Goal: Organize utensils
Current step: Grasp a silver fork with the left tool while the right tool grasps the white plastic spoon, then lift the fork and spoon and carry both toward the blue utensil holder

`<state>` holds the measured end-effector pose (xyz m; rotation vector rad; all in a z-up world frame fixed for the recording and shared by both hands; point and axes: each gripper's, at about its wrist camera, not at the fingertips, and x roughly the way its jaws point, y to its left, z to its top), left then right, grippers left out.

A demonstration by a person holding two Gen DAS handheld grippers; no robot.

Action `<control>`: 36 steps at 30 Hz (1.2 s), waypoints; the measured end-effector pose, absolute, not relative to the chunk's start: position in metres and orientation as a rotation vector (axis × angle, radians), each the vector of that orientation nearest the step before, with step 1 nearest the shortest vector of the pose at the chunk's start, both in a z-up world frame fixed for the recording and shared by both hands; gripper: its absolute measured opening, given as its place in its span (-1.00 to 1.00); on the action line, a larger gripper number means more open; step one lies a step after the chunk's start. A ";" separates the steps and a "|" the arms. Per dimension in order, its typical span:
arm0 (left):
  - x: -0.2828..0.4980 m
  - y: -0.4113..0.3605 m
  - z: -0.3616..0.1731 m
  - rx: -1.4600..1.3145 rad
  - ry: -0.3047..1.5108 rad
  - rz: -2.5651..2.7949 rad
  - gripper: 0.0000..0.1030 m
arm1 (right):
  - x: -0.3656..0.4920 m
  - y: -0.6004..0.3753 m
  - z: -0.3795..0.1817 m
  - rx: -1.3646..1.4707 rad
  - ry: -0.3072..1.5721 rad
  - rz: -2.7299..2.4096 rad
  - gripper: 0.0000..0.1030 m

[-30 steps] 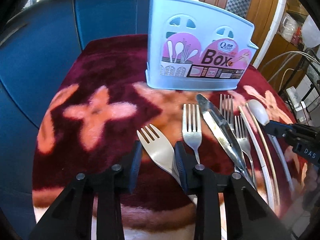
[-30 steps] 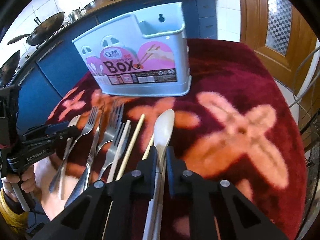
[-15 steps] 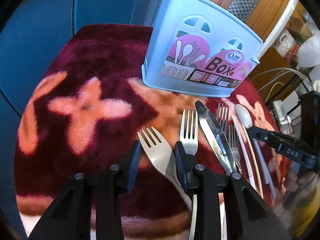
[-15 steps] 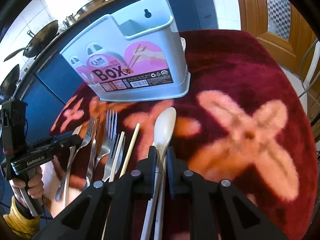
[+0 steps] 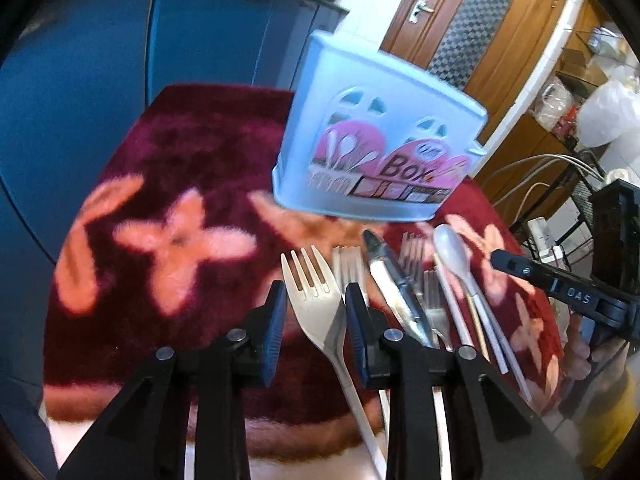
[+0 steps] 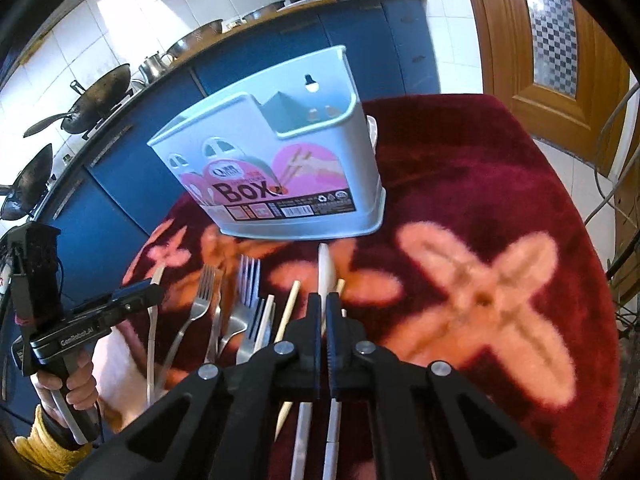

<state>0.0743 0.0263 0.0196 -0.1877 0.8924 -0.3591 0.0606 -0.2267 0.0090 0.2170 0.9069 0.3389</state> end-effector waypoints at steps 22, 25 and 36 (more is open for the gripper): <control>0.071 0.034 0.022 -0.143 0.824 -0.290 -0.49 | 0.099 -0.199 -0.014 0.070 0.978 0.269 -0.82; 0.067 0.034 0.028 -0.141 0.802 -0.296 -0.50 | 0.098 -0.200 -0.009 0.092 0.962 0.274 -0.89; 0.046 0.031 0.073 -0.180 0.660 -0.341 -0.51 | 0.049 -0.217 0.052 0.215 0.724 0.308 -0.92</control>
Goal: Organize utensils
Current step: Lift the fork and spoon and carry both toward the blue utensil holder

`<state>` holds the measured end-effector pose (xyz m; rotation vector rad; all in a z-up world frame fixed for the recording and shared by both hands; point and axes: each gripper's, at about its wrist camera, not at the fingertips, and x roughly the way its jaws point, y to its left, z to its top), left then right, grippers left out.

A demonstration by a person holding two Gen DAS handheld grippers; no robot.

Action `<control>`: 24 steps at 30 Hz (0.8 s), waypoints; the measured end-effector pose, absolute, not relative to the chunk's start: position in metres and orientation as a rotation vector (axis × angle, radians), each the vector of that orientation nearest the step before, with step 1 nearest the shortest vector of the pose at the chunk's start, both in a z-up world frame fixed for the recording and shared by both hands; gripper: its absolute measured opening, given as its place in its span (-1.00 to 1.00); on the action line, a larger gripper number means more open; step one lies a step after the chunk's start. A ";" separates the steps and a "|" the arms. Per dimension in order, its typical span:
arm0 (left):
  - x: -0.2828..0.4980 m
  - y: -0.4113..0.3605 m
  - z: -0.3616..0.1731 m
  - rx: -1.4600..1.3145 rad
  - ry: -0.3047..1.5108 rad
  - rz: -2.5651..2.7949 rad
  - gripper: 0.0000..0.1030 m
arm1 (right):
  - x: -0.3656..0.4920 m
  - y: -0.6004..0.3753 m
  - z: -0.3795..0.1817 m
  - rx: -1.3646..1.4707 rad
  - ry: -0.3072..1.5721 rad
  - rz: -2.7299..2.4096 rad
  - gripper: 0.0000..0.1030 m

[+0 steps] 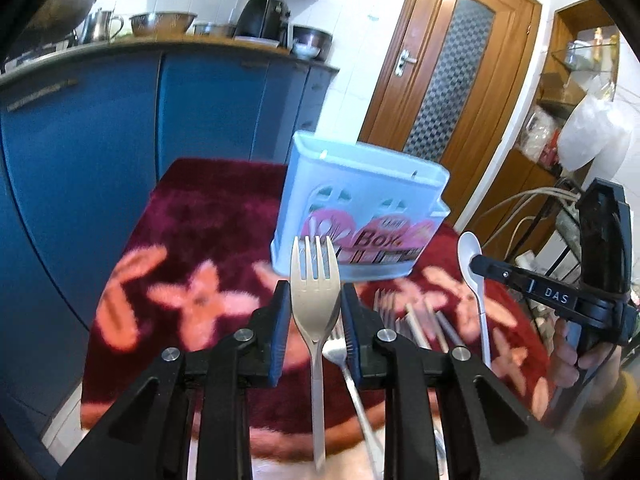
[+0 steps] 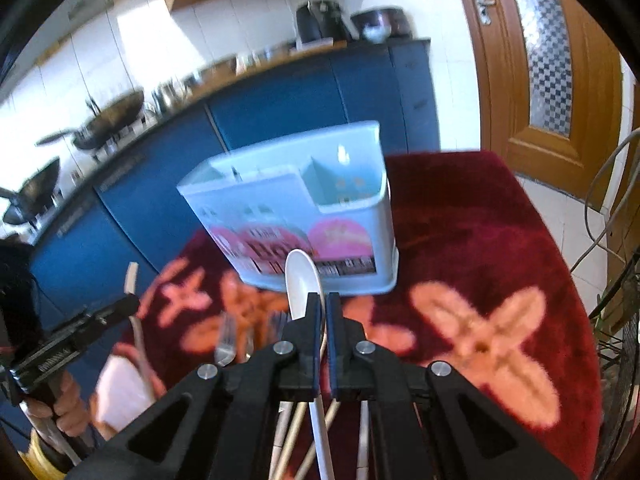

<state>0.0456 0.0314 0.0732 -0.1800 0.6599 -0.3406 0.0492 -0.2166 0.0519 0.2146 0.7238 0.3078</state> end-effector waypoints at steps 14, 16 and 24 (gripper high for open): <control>0.053 0.021 0.135 -0.177 0.515 -0.376 -0.52 | 0.041 -0.233 0.109 0.300 0.521 0.289 -0.92; 0.059 0.020 0.147 -0.177 0.495 -0.377 -0.52 | 0.044 -0.232 0.113 0.294 0.511 0.285 -0.92; 0.098 0.015 0.191 -0.170 0.416 -0.328 -0.52 | 0.061 -0.235 0.120 0.304 0.482 0.289 -0.92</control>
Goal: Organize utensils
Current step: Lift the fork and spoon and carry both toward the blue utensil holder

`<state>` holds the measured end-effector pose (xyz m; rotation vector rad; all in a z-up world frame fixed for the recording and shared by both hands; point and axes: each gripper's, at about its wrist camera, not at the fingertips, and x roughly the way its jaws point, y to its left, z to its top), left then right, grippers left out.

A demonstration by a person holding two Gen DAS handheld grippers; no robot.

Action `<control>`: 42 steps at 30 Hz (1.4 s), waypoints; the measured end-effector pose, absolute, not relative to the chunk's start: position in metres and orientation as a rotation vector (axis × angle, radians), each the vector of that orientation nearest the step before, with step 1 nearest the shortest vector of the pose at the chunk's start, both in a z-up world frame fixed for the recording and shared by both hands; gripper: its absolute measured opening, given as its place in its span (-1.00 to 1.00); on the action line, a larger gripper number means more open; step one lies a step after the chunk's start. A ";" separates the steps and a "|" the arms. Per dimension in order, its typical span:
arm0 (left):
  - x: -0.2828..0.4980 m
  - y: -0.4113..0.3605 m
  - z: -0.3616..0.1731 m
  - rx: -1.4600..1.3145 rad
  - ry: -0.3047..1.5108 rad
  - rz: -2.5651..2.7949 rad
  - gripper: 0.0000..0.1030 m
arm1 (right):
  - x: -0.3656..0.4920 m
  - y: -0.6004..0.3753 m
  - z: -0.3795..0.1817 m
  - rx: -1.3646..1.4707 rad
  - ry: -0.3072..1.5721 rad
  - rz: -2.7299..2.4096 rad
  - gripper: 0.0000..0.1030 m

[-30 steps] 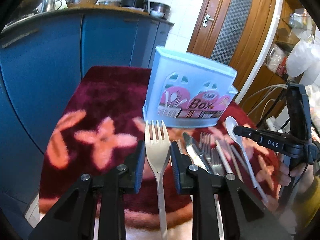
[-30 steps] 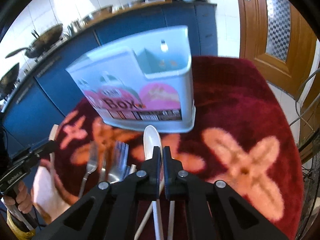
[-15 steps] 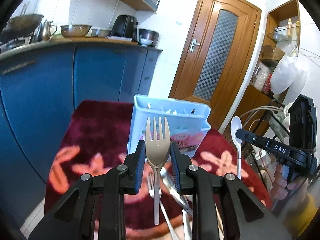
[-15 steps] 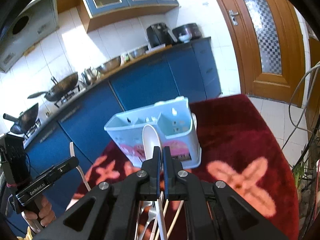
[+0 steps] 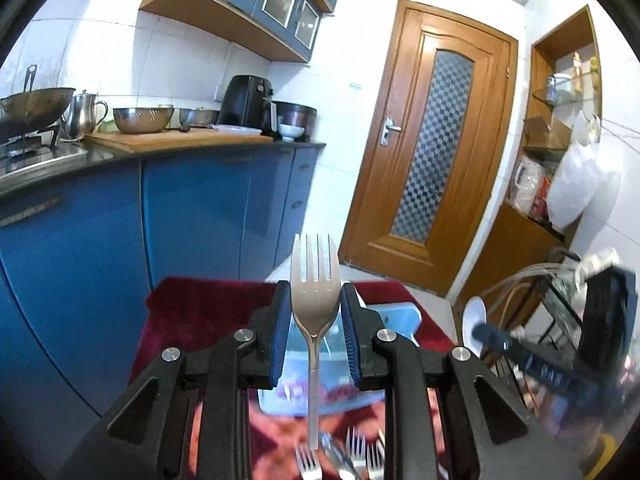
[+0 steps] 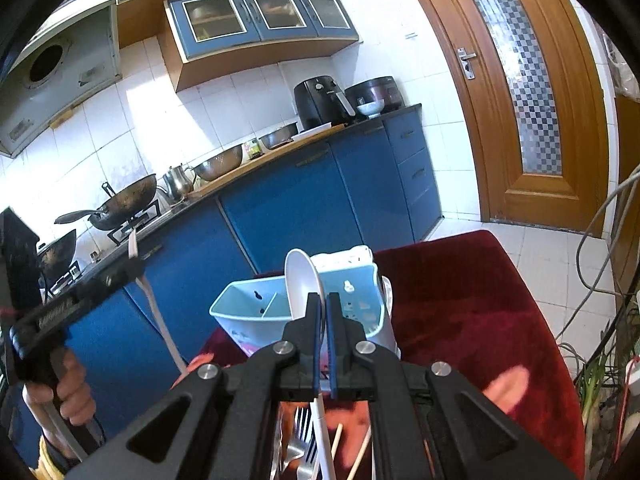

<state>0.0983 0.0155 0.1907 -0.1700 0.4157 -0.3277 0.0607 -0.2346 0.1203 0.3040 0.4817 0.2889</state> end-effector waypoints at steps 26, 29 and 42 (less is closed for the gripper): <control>0.209 -0.012 0.183 -0.136 0.368 -0.278 -0.52 | 0.149 -0.229 0.149 0.258 0.236 0.192 -0.92; 0.214 -0.013 0.168 -0.125 0.375 -0.276 -0.52 | 0.155 -0.227 0.136 0.264 0.213 0.187 -0.92; 0.222 -0.019 0.115 -0.106 0.417 -0.335 -0.52 | 0.162 -0.210 0.094 0.184 0.244 0.167 -0.91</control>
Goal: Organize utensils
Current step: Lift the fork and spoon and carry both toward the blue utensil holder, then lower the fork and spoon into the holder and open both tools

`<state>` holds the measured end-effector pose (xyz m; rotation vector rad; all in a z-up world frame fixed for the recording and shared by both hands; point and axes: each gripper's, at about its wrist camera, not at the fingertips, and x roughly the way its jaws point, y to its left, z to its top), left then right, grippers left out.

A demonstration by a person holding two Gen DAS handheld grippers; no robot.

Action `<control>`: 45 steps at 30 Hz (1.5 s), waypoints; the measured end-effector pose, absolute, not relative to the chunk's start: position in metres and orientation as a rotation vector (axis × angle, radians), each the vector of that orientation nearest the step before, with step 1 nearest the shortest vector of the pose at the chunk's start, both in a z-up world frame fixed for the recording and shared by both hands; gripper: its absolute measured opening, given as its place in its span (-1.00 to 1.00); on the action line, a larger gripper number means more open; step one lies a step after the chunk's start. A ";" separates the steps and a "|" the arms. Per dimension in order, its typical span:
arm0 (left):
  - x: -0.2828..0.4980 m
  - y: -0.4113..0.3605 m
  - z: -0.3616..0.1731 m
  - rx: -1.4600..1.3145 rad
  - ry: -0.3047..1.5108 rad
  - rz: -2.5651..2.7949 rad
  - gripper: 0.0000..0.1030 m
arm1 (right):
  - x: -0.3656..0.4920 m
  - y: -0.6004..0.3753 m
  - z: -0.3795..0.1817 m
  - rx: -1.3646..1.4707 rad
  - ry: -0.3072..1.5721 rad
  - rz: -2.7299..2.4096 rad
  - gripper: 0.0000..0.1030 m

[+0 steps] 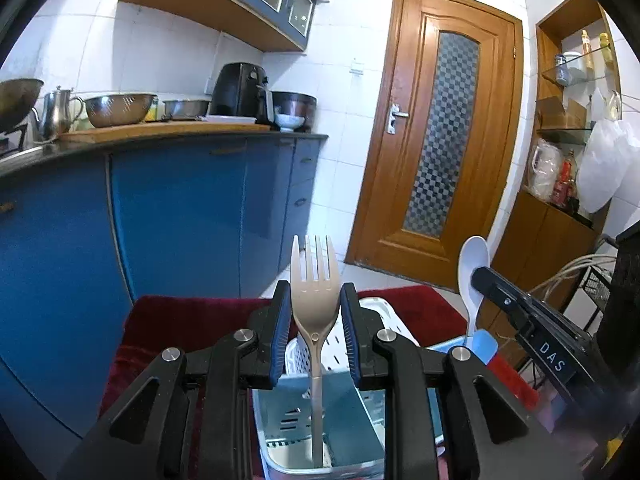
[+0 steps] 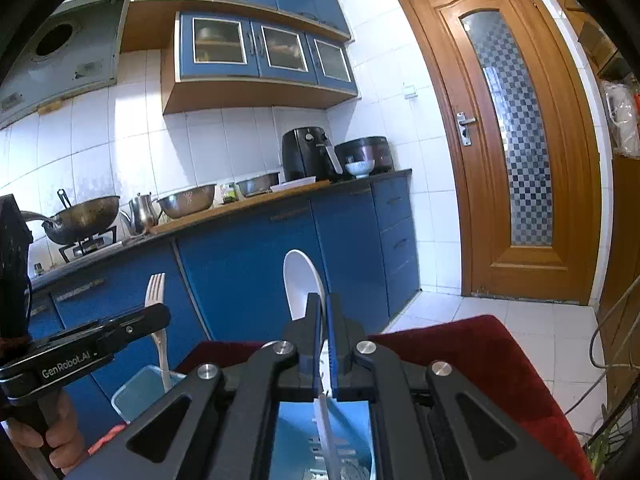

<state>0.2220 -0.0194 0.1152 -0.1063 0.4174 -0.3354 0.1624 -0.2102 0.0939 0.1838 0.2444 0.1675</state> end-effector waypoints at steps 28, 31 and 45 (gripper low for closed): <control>0.161 -0.018 0.131 -0.030 0.421 -0.301 -0.03 | 0.124 -0.217 0.116 0.221 0.299 0.244 -0.53; 0.146 -0.015 0.137 -0.024 0.423 -0.294 -0.03 | 0.112 -0.215 0.125 0.204 0.316 0.249 -0.53; 0.080 0.008 0.134 -0.002 0.510 -0.247 -0.02 | 0.048 -0.210 0.127 0.172 0.454 0.260 -0.53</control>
